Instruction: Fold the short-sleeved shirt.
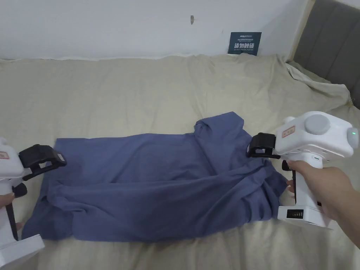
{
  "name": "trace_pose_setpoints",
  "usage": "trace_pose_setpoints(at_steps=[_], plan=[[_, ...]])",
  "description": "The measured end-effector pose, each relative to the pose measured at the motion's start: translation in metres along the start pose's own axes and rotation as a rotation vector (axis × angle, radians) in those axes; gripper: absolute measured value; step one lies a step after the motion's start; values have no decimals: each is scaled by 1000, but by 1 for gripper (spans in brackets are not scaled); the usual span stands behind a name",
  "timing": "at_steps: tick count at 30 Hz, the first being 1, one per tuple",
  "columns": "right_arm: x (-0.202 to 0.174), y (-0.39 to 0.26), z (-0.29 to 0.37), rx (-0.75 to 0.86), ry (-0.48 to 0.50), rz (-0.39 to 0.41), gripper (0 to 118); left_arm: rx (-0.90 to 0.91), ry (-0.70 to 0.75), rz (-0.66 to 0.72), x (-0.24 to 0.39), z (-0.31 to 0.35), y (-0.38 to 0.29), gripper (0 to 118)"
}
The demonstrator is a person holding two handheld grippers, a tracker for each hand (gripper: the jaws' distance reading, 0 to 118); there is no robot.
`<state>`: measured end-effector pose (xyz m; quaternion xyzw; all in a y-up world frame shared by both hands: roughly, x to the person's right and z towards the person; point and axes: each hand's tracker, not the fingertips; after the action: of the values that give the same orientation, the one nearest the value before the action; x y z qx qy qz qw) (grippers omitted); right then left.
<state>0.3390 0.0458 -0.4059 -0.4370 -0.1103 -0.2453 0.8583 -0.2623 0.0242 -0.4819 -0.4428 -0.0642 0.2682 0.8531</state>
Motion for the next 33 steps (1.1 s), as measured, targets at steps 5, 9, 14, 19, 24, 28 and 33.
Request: trace_pose_setpoints(at_steps=[5,9,14,19,24,28,33], plan=[[30,-11,32,185,116,48,102,39,60,-173,3,38,-11,111],[33,-59,93,400,175,139,102,200,87,-337,13,89,-52,110],[26,-127,142,464,220,197,83,225,81,-378,-3,118,-93,106],[26,-173,155,515,151,200,0,233,125,-416,15,149,-141,0],[32,-185,154,440,231,202,0,267,145,-435,9,167,-147,0],[25,-186,153,407,228,249,0,99,122,-406,-3,136,-94,0],[17,-183,150,358,271,259,0,-183,90,-295,-18,58,-50,73]])
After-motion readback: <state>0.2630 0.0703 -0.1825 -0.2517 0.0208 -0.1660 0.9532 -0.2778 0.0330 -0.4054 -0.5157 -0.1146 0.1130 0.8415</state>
